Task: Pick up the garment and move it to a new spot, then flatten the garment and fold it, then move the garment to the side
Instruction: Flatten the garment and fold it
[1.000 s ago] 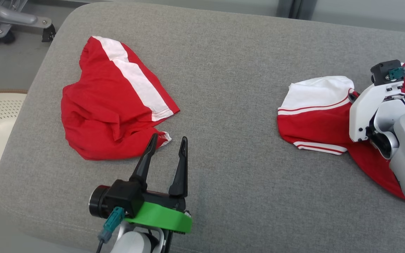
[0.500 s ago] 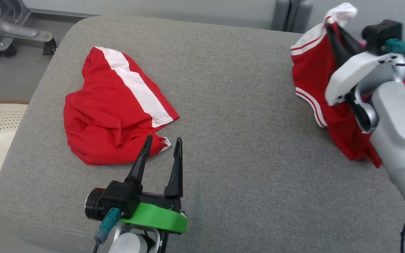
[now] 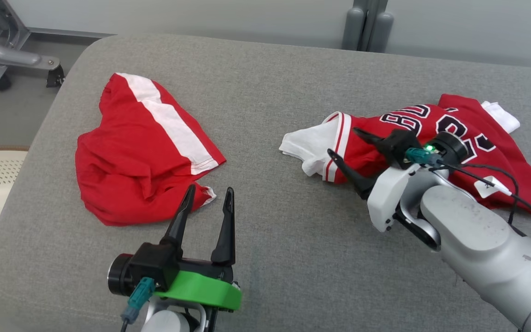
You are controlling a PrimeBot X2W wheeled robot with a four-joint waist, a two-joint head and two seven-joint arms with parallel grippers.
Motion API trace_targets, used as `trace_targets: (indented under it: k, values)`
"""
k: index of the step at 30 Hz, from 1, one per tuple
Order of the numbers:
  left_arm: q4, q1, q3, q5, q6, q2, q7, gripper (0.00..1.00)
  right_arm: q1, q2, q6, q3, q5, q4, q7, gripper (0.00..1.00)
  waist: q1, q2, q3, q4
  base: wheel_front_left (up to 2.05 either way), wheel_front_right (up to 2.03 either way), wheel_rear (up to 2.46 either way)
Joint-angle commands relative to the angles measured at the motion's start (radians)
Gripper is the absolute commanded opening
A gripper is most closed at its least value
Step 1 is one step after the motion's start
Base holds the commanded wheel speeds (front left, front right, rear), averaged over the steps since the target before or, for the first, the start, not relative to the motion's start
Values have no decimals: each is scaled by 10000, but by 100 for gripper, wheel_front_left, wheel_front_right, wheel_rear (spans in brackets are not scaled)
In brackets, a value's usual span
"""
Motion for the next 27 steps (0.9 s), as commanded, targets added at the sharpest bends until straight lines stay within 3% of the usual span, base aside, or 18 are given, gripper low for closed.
trace_targets:
  k: [1,9,14,21,27]
  values:
    - [5,61,104,113,-23,31,2,100,-57,-122,-10,-204,98,69,-186,100,0,0,-96,-198,0,0,0]
    - [-217,134,593,192,-44,34,2,100,765,-586,-10,-2467,74,-196,-667,100,0,0,-428,-963,0,0,0]
    - [-507,157,892,297,-36,34,2,100,2209,-537,-8,-5017,-631,-1376,-707,100,0,0,-534,-1489,0,0,0]
    - [-609,182,1117,485,-91,34,4,100,5015,796,-8,-8128,-2180,-3599,-711,100,0,0,-555,-2104,0,0,0]
    - [-505,270,1193,576,-166,34,4,100,6455,1776,-6,-8902,-3215,-4570,-714,100,0,0,-506,-2443,0,0,0]
